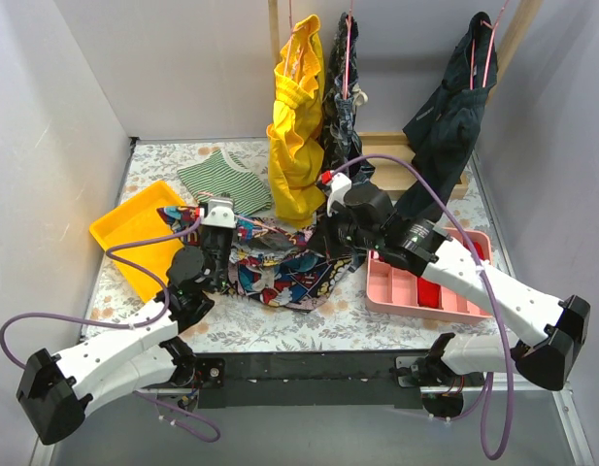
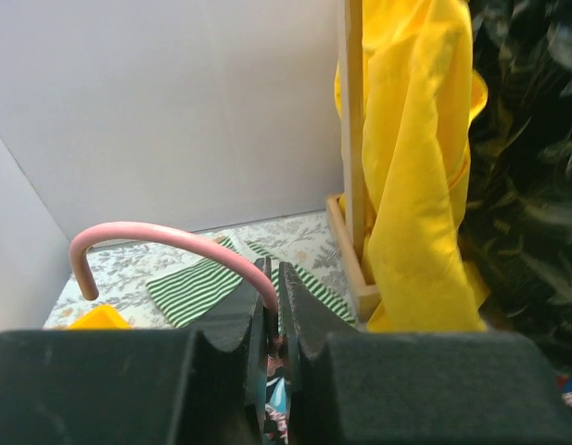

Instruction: Place the shorts on the hanger

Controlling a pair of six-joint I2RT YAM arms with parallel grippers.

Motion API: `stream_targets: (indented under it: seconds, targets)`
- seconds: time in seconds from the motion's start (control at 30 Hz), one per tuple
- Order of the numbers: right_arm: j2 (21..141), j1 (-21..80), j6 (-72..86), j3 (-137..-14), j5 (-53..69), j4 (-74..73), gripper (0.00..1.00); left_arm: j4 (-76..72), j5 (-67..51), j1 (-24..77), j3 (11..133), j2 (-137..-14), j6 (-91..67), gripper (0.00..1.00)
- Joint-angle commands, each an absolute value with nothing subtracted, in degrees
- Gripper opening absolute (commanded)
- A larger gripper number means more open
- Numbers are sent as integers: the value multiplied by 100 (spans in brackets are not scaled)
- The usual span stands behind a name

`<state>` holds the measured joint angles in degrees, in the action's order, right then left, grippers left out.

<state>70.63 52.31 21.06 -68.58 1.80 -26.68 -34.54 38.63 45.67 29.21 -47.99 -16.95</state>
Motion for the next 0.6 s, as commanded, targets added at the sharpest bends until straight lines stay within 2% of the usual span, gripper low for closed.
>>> stream_targets:
  seconds: [0.0, 0.27, 0.43, 0.57]
  targets:
    - [7101, 5273, 2320, -7347, 501, -2681, 1, -3394, 3938, 4710, 3751, -4834, -1924, 0]
    - [7374, 5273, 2593, -8707, 168, -2645, 1, -1927, 3420, 5045, 5228, -5124, -2495, 0]
    - [7277, 5273, 2479, -9368, 35, -2759, 1, -90, 2489, 5098, 6379, -5282, -2899, 0]
    - [7181, 5273, 2470, -9642, 228, -2725, 1, 1271, 1715, 5098, 7886, -5519, -3190, 0]
